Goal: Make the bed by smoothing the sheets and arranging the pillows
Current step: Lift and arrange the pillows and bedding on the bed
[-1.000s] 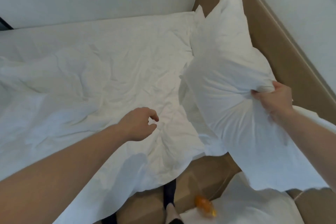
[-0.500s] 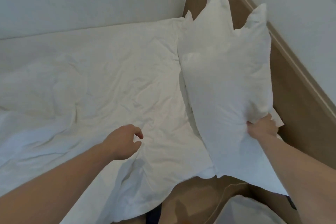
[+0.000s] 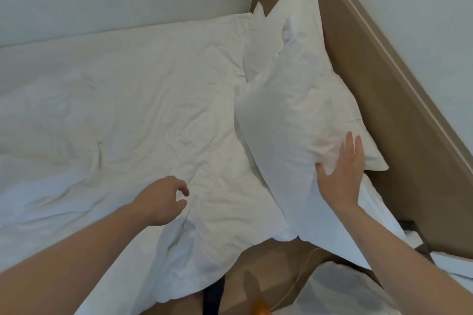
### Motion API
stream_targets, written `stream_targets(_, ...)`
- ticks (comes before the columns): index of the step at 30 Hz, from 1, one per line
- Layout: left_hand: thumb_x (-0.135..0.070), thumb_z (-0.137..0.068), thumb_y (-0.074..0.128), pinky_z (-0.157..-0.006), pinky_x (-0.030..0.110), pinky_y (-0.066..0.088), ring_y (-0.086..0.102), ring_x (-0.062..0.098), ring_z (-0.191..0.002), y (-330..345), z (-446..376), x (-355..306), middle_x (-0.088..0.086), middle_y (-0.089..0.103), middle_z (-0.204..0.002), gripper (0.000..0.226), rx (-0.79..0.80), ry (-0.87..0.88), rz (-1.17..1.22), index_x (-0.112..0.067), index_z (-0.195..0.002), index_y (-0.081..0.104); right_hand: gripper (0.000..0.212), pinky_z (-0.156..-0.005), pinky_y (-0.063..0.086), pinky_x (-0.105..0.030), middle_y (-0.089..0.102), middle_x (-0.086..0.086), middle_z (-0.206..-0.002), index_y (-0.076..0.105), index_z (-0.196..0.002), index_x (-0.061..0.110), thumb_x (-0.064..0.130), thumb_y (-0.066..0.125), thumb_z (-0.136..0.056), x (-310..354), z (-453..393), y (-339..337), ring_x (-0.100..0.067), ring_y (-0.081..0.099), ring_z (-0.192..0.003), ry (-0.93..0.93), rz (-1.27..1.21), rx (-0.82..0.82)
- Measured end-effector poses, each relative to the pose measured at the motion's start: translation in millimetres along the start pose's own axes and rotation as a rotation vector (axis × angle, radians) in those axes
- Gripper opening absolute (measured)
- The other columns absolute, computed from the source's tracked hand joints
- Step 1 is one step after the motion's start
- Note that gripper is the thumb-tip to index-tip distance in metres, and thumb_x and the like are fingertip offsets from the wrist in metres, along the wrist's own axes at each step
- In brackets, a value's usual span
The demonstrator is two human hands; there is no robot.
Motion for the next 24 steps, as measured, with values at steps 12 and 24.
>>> stream_targets(12, -0.039, -0.094, 0.059, -0.096, 0.030, 0.046, 0.058, 0.010, -0.113, -10.3, 3.6, -4.6, -0.015, 0.054, -0.121, 0.020, -0.028, 0.022, 0.030, -0.037, -0.113, 0.062, 0.032, -0.079, 0.052, -0.038, 0.071, -0.003, -0.105, 0.067, -0.102, 0.025, 0.002, 0.051, -0.087, -0.8, -39.1, 20.5, -0.030, 0.062, -0.092, 0.223, 0.156, 0.233)
stream_targets(24, -0.036, -0.092, 0.062, -0.095, 0.034, 0.049, 0.062, 0.014, -0.108, -29.5, 4.5, -1.7, -0.011, 0.053, -0.127, 0.023, -0.080, 0.032, 0.037, -0.033, -0.114, 0.064, 0.091, -0.115, 0.018, -0.072, -0.007, 0.008, -0.170, -0.005, -0.160, 0.042, 0.051, 0.059, -0.096, 42.9, -3.8, 101.1, -0.038, 0.002, -0.155, -0.181, 0.458, 0.396)
Point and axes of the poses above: each hand's wrist, its own z-axis away from the middle knuckle, its own y-axis out of the palm, x = y × z, the point moved 6 cm from there along -z, towards the middle knuckle
